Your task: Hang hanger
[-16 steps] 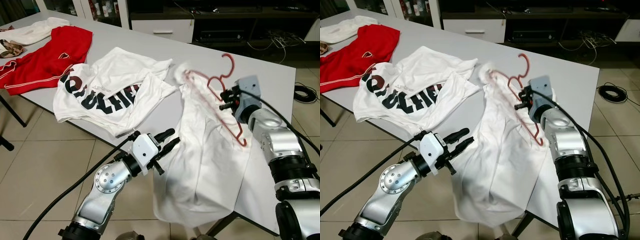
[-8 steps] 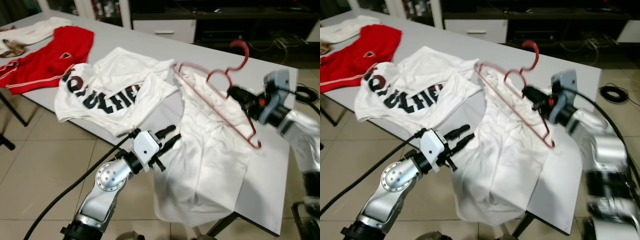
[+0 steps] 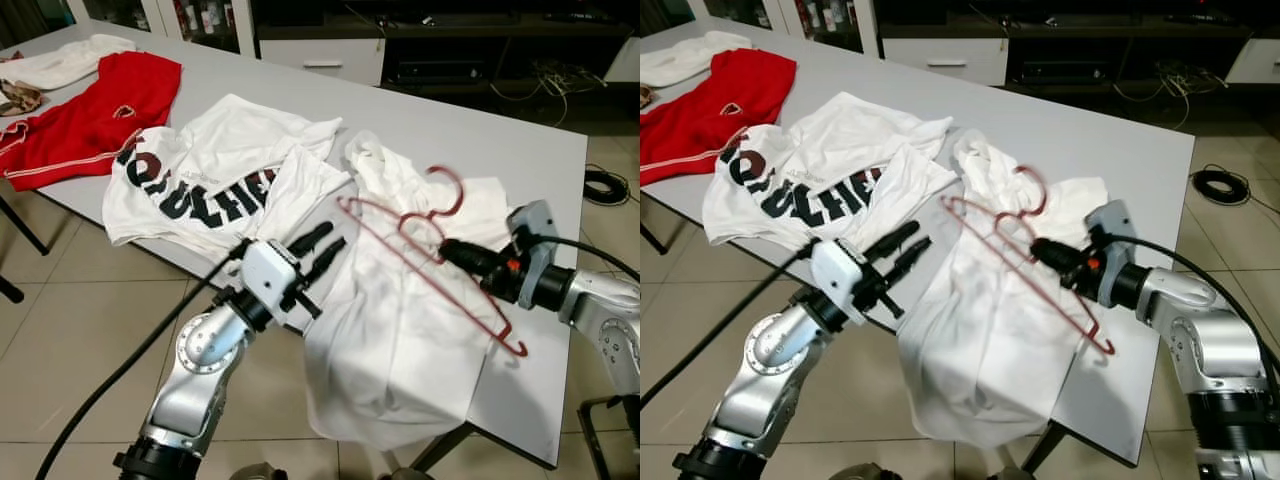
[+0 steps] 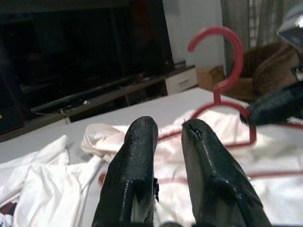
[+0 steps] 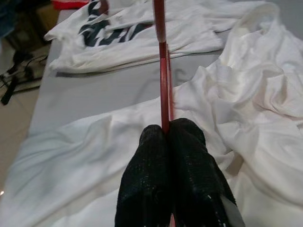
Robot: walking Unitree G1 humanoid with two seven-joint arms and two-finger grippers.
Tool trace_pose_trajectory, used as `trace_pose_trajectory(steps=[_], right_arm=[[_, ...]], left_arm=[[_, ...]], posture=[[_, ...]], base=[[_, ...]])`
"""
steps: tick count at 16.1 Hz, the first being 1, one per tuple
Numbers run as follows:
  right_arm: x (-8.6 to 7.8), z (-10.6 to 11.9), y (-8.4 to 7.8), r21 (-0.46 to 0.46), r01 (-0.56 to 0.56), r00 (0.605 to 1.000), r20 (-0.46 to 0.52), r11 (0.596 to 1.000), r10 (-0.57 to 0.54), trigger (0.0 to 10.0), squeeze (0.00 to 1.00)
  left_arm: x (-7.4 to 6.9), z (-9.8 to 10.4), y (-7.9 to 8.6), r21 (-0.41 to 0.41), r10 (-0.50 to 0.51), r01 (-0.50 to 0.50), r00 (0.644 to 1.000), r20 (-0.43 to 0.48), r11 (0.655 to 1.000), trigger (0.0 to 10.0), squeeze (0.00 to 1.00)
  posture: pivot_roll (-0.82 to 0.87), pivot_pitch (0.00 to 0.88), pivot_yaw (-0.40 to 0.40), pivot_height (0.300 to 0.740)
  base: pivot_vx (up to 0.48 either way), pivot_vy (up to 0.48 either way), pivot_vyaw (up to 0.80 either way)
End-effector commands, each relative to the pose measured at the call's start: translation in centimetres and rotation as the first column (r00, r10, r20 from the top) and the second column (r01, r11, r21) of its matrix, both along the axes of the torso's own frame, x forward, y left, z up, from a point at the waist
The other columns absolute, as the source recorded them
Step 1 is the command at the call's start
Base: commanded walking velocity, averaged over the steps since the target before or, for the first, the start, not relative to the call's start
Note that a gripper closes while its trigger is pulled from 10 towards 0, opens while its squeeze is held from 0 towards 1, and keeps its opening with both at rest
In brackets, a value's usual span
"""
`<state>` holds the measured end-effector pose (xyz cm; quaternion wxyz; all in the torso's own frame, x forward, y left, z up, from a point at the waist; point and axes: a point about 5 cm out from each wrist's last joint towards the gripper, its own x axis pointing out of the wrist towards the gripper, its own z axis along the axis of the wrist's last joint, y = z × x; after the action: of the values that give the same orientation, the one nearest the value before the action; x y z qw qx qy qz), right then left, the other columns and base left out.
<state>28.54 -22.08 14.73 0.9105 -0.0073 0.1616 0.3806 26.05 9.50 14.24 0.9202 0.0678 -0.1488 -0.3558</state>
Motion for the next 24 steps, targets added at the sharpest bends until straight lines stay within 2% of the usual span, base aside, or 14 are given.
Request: trace_pose_trajectory(steps=[1,4,5,6,7,8,10,11,13,17,19,21,22,24], right_arm=[[-0.3,-0.4,0.8,-0.040,-0.056,0.998,-0.016,0.998,0.055,0.0,0.00],[-0.2,-1.2,1.4,-0.126,-0.071,0.997,-0.015,0.989,0.069,0.0,0.00],[0.2,-1.6,1.4,-0.190,-0.045,0.999,-0.004,0.981,0.045,0.0,0.00],[1.0,-2.1,1.2,-0.252,0.026,1.000,0.015,0.967,-0.022,0.0,0.00],[1.7,-2.5,1.1,-0.291,0.082,0.997,0.036,0.953,-0.075,0.0,0.00],[1.7,-2.5,1.1,-0.291,0.082,0.997,0.036,0.953,-0.075,0.0,0.00],[4.7,-2.7,0.7,-0.382,0.335,0.941,0.189,0.861,-0.282,0.0,0.00],[5.1,-2.5,0.7,-0.380,0.373,0.926,0.211,0.847,-0.313,0.0,0.00],[5.7,-2.2,0.7,-0.357,0.427,0.901,0.244,0.831,-0.358,0.0,0.00],[6.3,-1.5,1.1,-0.309,0.443,0.889,0.276,0.842,-0.366,0.0,0.00],[6.7,-0.2,0.5,-0.245,0.486,0.855,0.331,0.839,-0.399,0.0,0.00],[6.7,1.1,0.2,-0.164,0.476,0.852,0.331,0.864,-0.407,0.0,0.00],[6.2,2.3,0.3,-0.078,0.424,0.872,0.304,0.902,-0.383,0.0,0.00],[5.1,3.9,-0.1,0.025,0.343,0.903,0.265,0.939,-0.337,0.0,0.00]], left_arm=[[0.2,0.8,-0.1,-0.012,0.002,-0.002,1.000,0.021,1.000,10.0,0.00],[0.3,0.9,0.0,-0.012,0.004,-0.003,1.000,0.022,1.000,10.0,0.00],[0.3,0.9,0.0,-0.014,0.006,-0.005,1.000,0.022,1.000,10.0,0.00],[0.4,0.9,0.0,-0.015,0.007,-0.006,1.000,0.021,1.000,10.0,0.00],[0.4,1.0,-0.1,-0.016,0.006,-0.006,1.000,0.022,1.000,10.0,0.00],[0.4,1.0,-0.1,-0.016,0.006,-0.006,1.000,0.022,1.000,10.0,0.00],[0.4,1.1,-0.1,-0.013,0.004,-0.004,1.000,0.025,1.000,10.0,0.00],[0.4,1.1,-0.1,-0.012,0.004,-0.004,1.000,0.026,1.000,10.0,0.00],[0.3,1.1,-0.1,-0.011,0.006,-0.006,1.000,0.025,1.000,10.0,0.00],[0.1,0.8,-0.4,-0.008,-0.008,0.008,1.000,0.018,1.000,10.0,0.00],[0.4,1.0,-0.8,-0.004,-0.030,0.030,0.999,0.025,1.000,10.0,0.00],[0.7,1.2,-0.8,-0.003,-0.033,0.033,0.999,0.031,0.999,10.0,0.00],[0.7,1.2,-0.8,-0.010,-0.034,0.034,0.999,0.031,0.999,10.0,0.00],[0.6,1.2,-1.2,-0.014,-0.044,0.045,0.999,0.032,0.999,10.0,0.00]], posture=[[-0.08,0.000,0.020,0.736],[-0.08,0.000,0.020,0.736],[-0.08,0.000,0.020,0.736],[-0.07,0.000,0.020,0.736],[-0.07,0.000,0.019,0.736],[-0.07,0.000,0.019,0.736],[-0.06,0.000,0.019,0.736],[-0.06,0.000,0.019,0.736],[-0.06,0.000,0.020,0.736],[-0.07,0.000,0.029,0.736],[-0.09,0.000,0.033,0.736],[-0.10,0.000,0.037,0.736],[-0.10,0.000,0.039,0.736],[-0.12,0.000,0.040,0.736]], base=[[0.000,0.000,0.00],[0.000,0.000,0.00],[0.000,0.000,0.00],[0.000,0.000,0.00],[0.000,0.000,0.00],[0.000,0.000,0.00],[0.000,0.000,0.00],[0.000,0.000,0.00],[0.000,0.000,0.00],[0.000,0.000,0.00],[0.000,0.000,0.00],[0.000,0.000,0.00],[0.000,0.000,0.00],[0.000,0.000,0.00]])
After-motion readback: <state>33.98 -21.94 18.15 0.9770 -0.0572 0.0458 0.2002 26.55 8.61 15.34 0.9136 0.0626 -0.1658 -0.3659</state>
